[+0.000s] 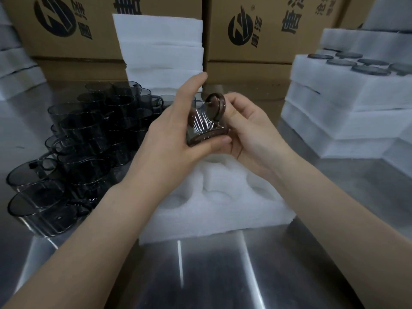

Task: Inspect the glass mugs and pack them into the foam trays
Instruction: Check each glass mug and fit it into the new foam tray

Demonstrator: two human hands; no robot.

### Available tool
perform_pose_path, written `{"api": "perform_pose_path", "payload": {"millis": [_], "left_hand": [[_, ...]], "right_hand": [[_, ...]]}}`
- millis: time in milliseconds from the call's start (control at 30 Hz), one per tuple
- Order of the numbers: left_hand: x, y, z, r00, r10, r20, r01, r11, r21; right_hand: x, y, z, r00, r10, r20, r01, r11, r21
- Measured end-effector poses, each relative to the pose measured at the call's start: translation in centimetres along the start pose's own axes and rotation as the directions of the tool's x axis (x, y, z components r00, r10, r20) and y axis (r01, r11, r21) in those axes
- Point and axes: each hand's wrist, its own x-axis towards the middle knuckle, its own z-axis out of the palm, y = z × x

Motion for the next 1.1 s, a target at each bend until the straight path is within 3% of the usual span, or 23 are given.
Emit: {"api": "perform_pose_path", "payload": {"millis": [300, 633, 900, 1100], "left_hand": [[-0.1, 0.3, -0.2, 0.998, -0.068, -0.011, 0.066, 0.994, -0.086], [-0.4, 1.2, 0.1, 0.997, -0.047, -0.053, 0.042, 0.996, -0.083], [-0.3, 0.8, 0.1, 0.989, -0.07, -0.127, 0.048, 0.984, -0.171], [-0.2, 0.2, 0.2, 0.986, -0.077, -0.145, 0.052, 0.985, -0.166]], "right_hand": [[0.0, -0.1, 0.2, 0.977, 0.189, 0.098, -0.19, 0.982, 0.0], [0.2, 0.5, 0.5, 0.97, 0.21, 0.124, -0.183, 0.962, -0.202], [0.1, 0.6, 1.1, 0.992, 0.123, 0.015, -0.112, 0.941, -0.32], [-0.1, 0.2, 1.3, 0.982, 0.189, 0.025, -0.175, 0.947, -0.267]]}}
